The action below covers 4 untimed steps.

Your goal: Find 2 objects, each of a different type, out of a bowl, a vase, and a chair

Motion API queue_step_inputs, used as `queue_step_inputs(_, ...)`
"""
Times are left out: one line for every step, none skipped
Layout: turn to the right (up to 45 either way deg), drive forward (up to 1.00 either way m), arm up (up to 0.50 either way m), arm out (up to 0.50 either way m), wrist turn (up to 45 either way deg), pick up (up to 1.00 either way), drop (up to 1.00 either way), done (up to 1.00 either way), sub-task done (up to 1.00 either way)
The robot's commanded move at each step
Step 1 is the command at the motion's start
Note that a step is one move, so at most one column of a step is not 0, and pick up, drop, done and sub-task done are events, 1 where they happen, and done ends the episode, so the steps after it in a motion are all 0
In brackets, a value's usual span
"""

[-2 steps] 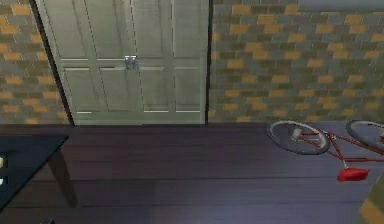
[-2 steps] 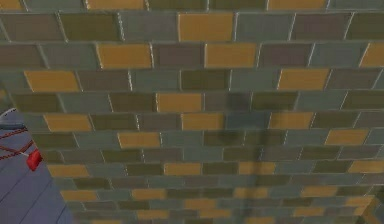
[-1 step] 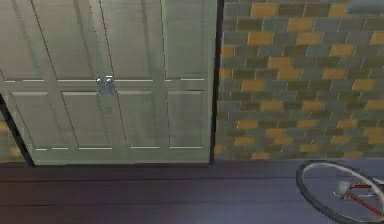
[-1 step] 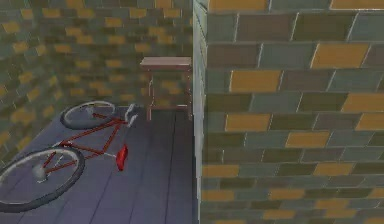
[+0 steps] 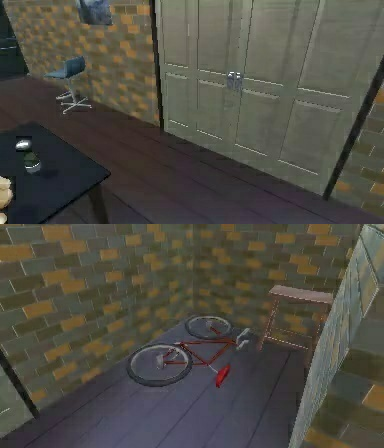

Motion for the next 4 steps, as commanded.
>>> queue_step_inputs(0.0, 1.0, 0.0, 0.0, 0.0, 0.0, 0.0, 0.0, 0.0)
queue_step_inputs(-9.0, 0.0, 0.0, 0.0, 0.0, 0.0, 0.0, 0.0, 0.0)
queue_step_inputs(0.0, 0.15, 0.0, 0.0, 0.0, 0.0, 0.0, 0.0, 0.0)
queue_step_inputs(-45.0, 0.0, 0.0, 0.0, 0.0, 0.0, 0.0, 0.0, 0.0)
